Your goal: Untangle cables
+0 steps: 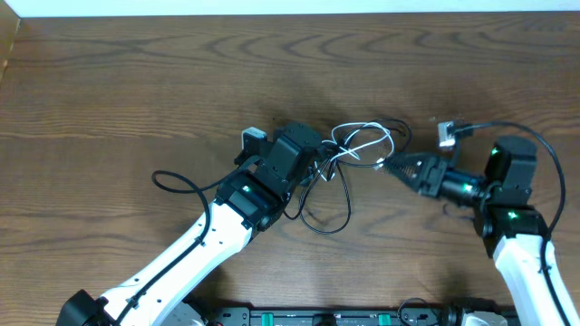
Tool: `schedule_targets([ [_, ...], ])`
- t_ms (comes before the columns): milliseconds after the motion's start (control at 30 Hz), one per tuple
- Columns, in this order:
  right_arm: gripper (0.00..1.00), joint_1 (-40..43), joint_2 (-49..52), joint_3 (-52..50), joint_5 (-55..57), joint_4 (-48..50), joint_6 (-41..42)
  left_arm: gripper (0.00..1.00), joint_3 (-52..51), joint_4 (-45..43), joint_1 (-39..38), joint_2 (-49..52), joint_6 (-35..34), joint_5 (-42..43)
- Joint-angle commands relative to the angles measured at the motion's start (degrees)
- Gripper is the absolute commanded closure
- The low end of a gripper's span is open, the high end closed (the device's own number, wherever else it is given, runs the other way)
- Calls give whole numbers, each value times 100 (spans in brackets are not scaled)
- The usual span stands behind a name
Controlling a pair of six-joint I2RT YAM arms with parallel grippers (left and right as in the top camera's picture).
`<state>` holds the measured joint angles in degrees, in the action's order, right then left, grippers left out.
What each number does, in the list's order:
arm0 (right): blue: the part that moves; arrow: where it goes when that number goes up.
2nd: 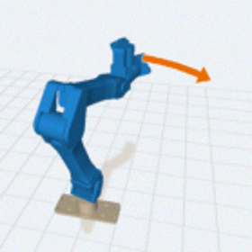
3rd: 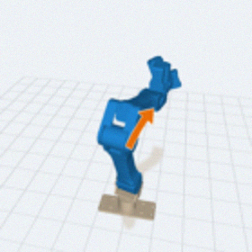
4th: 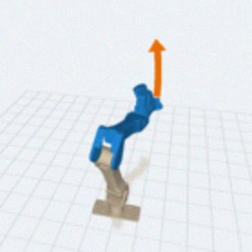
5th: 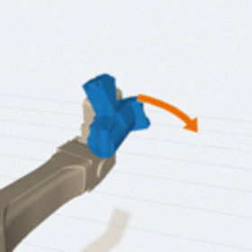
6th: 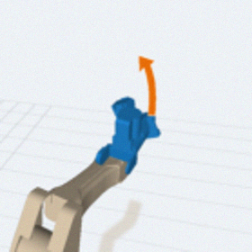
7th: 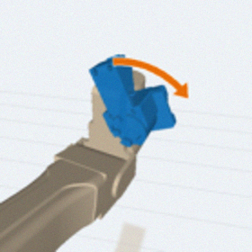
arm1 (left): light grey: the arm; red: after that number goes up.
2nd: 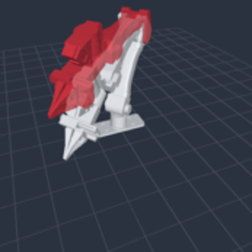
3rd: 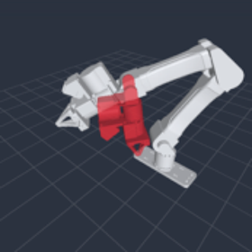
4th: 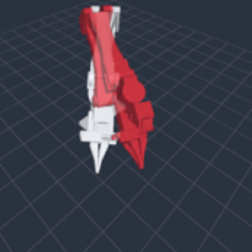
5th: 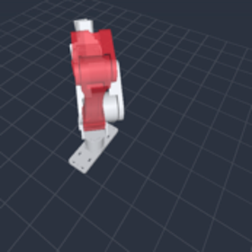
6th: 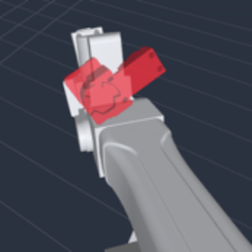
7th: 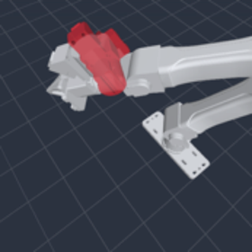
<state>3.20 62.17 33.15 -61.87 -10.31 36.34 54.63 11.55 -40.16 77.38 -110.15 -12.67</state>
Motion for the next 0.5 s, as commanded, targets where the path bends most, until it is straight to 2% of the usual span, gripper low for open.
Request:
schedule_targets([
  [0, 37, -369, -275, 11, 737, -487, -765, 92, 31, -35, 24, -24, -184, 37],
  [100, 36, -748, -297, 11, 1226, -675, -780, 92, 31, -37, 24, -24, -271, 199],
  [133, 38, -879, -273, 11, 1506, -686, -549, 92, 31, -39, 24, -24, -317, 308],
  [233, 56, -1156, -190, 11, 2157, -625, 697, 92, 31, -50, 24, -24, -310, 470],
  [300, 60, -1283, -127, 11, 2284, -501, 1169, 92, 31, -48, 24, -24, -310, 474],
  [467, 47, -1847, 79, 11, 2881, -262, 1058, 92, 31, -57, 24, -24, -313, 636],
])
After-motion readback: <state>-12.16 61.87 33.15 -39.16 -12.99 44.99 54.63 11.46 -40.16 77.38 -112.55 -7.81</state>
